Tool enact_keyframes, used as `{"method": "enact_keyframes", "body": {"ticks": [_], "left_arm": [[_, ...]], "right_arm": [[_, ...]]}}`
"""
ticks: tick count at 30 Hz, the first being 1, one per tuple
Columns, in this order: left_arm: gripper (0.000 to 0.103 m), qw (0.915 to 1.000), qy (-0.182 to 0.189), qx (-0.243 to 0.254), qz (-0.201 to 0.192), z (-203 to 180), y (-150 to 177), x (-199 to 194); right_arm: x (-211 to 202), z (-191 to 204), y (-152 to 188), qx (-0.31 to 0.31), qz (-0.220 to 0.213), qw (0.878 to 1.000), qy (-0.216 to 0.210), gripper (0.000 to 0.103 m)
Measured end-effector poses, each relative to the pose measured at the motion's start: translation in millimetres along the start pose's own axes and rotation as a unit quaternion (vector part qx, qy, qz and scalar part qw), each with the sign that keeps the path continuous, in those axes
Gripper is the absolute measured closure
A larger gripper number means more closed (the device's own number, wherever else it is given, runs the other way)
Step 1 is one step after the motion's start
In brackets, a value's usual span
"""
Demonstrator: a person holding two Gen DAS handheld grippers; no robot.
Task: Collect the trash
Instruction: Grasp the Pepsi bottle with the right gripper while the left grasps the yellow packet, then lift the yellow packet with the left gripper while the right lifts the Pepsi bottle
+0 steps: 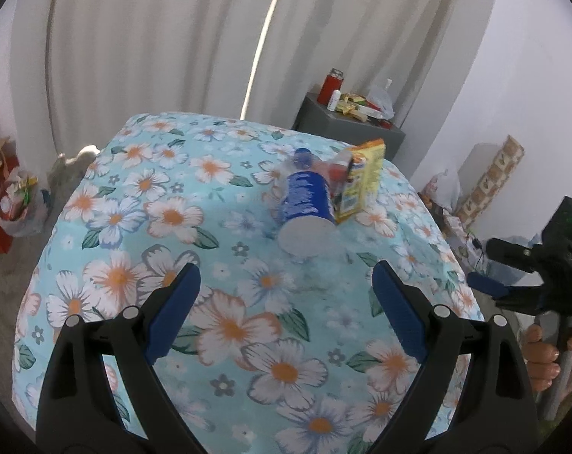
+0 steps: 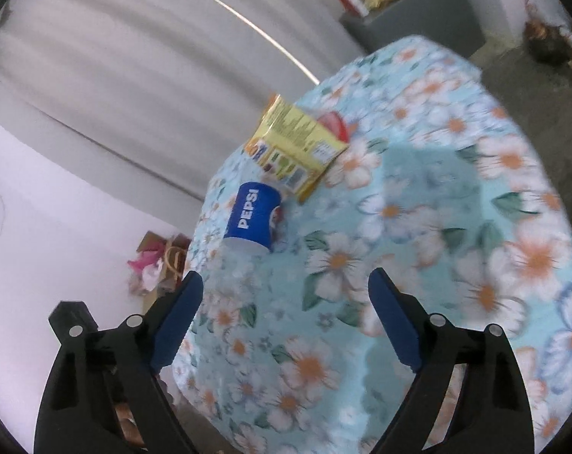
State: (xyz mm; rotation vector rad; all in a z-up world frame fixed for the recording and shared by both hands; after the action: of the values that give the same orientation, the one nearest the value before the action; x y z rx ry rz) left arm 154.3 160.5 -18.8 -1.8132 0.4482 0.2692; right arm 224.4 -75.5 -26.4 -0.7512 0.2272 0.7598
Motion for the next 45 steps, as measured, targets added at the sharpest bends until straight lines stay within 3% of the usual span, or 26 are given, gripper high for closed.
{"method": "enact_keyframes", "body": {"ticks": [6, 12, 15, 17, 22, 28, 31, 35, 40, 45], "left_arm": [[0.015, 0.9991, -0.032, -0.027, -0.010, 27.8, -6.5, 3.6], [0.017, 0.9982, -0.047, -0.035, -0.008, 47.0, -5.6, 1.6], [0.017, 0.9980, -0.054, -0.033, -0.008, 53.0, -4.8, -1.7], [0.017, 0.9978, -0.059, -0.031, -0.009, 56.7, -5.3, -3.5], [0.017, 0.9976, -0.060, -0.033, -0.008, 60.8, -5.9, -5.9], [0.017, 0.9990, -0.037, -0.025, -0.004, 43.4, -7.4, -3.4], [0.017, 0.9998, -0.015, -0.013, -0.005, 24.7, -11.6, 2.5], [0.017, 0.9994, 0.033, 0.004, -0.011, -11.5, -18.0, 19.8], [0.021, 0.9930, 0.111, 0.028, -0.029, -63.4, -34.6, 63.7], [0.021, 0.9892, 0.121, 0.073, -0.040, -86.7, -58.6, 127.3]], "right_arm": [[71.1, 25.1, 4.8, 0.035, 0.052, 0.997, -0.042, 0.017], [154.7, 40.2, 16.7, 0.000, 0.090, 0.996, 0.014, 0.020], [175.6, 40.1, 26.4, -0.006, 0.116, 0.993, 0.026, 0.030], [178.5, 42.3, 33.9, 0.010, 0.135, 0.991, 0.006, 0.042], [146.1, 49.7, 55.9, -0.010, 0.175, 0.984, -0.024, 0.043], [58.7, 30.9, 99.2, -0.077, 0.206, 0.975, -0.018, 0.044], [16.6, 8.5, 100.8, -0.084, 0.189, 0.978, 0.003, 0.045], [-31.6, -28.0, 84.2, -0.074, 0.124, 0.988, 0.057, 0.045], [-51.2, -63.6, 63.4, -0.010, 0.056, 0.995, 0.082, 0.045], [-61.5, -84.9, 59.4, 0.044, 0.035, 0.996, 0.074, 0.044]]}}
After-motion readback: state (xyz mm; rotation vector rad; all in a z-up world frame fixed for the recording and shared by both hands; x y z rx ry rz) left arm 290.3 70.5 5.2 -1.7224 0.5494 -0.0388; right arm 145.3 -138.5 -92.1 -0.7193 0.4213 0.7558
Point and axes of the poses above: each gripper's, at about its wrist camera, not at the fingertips, and x roughly the way its jaws point, z to its left, y to its underside, the point moved 6 cm from there along x, roughly the way its jaws point, and after that the axes turned 15 degrees about -z, right-handed, at the moved point
